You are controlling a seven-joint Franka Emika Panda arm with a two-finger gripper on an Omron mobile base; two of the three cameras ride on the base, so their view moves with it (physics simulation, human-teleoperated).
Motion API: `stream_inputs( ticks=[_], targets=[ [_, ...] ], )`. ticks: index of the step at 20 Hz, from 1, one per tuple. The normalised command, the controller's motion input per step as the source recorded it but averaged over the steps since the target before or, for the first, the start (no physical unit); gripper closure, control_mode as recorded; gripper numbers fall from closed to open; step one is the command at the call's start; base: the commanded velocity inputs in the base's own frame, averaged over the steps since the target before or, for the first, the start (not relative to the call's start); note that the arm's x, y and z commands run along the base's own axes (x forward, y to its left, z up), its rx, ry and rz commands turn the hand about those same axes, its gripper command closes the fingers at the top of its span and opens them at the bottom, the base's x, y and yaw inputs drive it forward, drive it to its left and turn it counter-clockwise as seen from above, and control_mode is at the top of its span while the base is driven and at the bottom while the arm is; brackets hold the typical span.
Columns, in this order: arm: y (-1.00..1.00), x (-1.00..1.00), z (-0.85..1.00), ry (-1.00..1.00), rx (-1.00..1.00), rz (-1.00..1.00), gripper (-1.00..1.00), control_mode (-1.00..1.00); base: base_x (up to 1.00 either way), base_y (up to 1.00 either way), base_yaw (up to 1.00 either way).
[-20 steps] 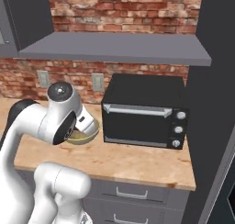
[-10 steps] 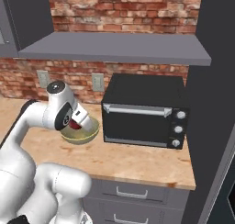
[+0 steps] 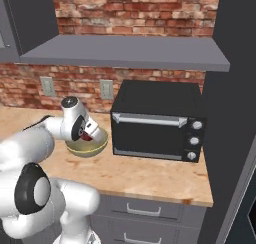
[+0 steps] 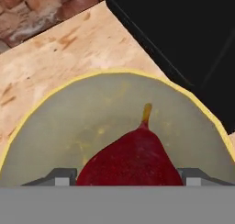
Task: Take the orange, peach, and pear from the freezer and place them in the bowl on the counter.
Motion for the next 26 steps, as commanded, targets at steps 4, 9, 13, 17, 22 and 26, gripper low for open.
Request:
stream_inputs(
  ticks=[4,9,13,17,22,26],
  targets=[
    [0.26,0.84,-0.52,0.00,-0.07,0.00,-1.00,-1.00,0.00,0.00,0.00],
    [0.03,0.17,-0.09,0.00,-0.02,-0.01,-1.00,-1.00,0.00,0.00,0.00],
    [0.00,-0.29,0.69,0.00,0.02,-0.09,-1.00,-1.00,0.00,0.00,0.00],
    [-0.01,-0.75,1.00,0.01,0.11,-0.14,-1.00,-1.00,0.00,0.00,0.00],
    [-0.10,-0.99,1.00,0.03,0.17,-0.09,-1.00,-1.00,0.00,0.00,0.00],
    [-0.01,-1.00,0.54,0.01,0.06,-0.05,-1.00,-1.00,0.00,0.00,0.00]
  ],
)
